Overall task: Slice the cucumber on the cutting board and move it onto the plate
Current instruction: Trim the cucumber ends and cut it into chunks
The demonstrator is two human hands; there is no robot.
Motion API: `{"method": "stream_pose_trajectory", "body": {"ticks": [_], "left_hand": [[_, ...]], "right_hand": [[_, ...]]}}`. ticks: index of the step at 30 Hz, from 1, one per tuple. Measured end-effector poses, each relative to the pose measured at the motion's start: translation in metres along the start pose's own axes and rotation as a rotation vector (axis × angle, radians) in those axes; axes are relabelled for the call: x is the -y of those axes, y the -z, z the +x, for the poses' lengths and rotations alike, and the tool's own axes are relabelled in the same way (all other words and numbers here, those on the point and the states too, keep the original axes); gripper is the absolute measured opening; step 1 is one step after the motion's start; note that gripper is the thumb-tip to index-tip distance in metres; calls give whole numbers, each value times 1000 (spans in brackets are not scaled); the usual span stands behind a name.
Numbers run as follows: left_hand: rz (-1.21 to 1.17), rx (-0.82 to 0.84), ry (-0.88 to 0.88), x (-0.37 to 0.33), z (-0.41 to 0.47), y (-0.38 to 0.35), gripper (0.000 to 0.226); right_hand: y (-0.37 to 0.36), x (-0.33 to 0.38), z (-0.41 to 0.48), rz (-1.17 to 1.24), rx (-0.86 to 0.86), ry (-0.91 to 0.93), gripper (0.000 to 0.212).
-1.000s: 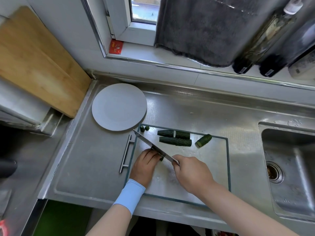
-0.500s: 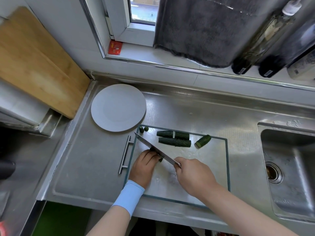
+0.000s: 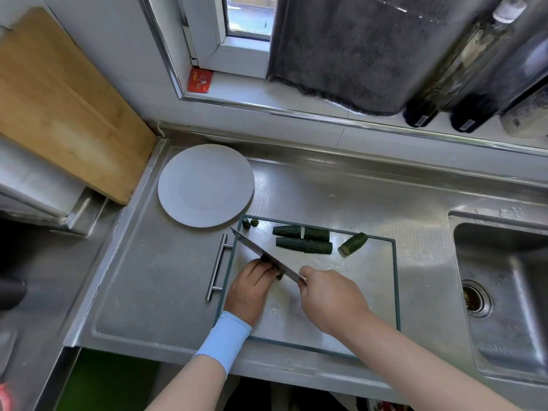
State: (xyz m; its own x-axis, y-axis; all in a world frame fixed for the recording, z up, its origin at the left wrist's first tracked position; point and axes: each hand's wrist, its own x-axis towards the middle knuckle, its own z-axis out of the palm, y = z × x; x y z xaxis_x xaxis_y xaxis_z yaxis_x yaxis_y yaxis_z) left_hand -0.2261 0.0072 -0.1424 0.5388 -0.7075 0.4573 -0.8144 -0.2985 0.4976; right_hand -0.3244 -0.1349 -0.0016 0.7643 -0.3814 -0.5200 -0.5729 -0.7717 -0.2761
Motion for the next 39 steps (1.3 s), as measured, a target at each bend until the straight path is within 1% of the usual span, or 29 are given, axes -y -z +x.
{"method": "stream_pose_trajectory", "body": {"ticks": [10, 15, 22, 31, 39], "left_hand": [[0, 15, 19, 1, -1, -2, 16], [-12, 18, 22, 2, -3, -3, 25], [8, 19, 20, 3, -3, -3, 17], [-10, 5, 25, 2, -3, -2, 27], [36, -5, 23, 0, -2, -2, 23]], "right_hand": [[-4, 2, 11, -43, -5, 12, 14], [-9, 1, 6, -69, -12, 29, 12], [-5, 4, 19, -71, 24, 21, 12], [-17, -15, 9, 10, 45, -21, 15], [-31, -10, 22, 49, 29, 2, 12]]}}
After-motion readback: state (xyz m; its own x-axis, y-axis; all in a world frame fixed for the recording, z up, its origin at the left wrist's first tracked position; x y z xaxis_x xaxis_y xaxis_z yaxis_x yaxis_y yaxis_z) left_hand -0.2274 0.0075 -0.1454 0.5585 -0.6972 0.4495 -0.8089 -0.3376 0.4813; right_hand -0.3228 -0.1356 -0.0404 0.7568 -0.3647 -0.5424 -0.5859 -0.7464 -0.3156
